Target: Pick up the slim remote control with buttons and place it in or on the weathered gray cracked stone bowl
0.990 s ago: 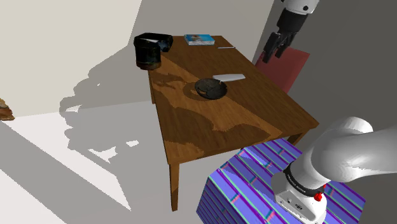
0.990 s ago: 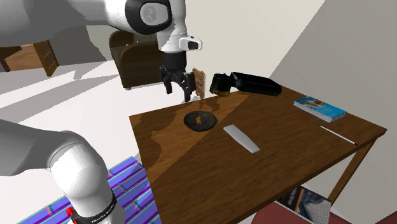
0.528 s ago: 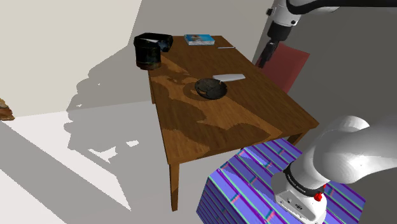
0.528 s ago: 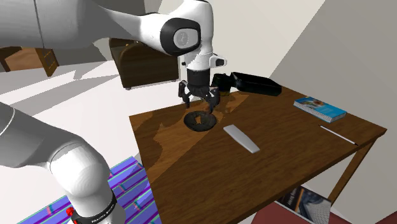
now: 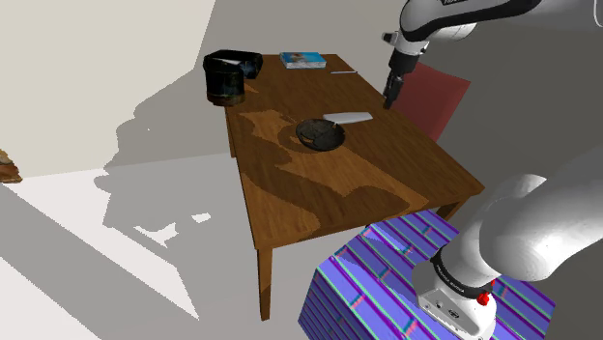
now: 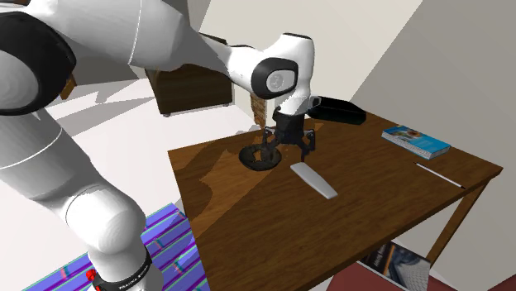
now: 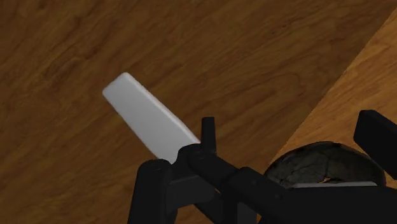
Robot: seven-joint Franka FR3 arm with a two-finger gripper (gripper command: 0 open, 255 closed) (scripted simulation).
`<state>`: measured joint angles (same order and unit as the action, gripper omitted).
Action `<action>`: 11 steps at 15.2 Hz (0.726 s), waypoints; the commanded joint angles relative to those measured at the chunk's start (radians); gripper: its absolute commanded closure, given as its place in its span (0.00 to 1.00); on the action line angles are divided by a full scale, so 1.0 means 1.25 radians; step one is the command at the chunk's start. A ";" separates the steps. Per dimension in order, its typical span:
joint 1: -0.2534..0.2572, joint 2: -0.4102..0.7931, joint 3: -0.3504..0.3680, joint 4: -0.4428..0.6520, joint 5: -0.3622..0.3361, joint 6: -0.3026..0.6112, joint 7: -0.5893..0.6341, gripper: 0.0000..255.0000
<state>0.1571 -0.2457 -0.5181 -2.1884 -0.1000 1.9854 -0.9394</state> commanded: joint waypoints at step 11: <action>-0.015 0.429 -0.022 0.265 0.228 0.087 -0.537 0.00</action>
<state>0.1458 0.2542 -0.5569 -1.8780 0.1670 2.0842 -1.5609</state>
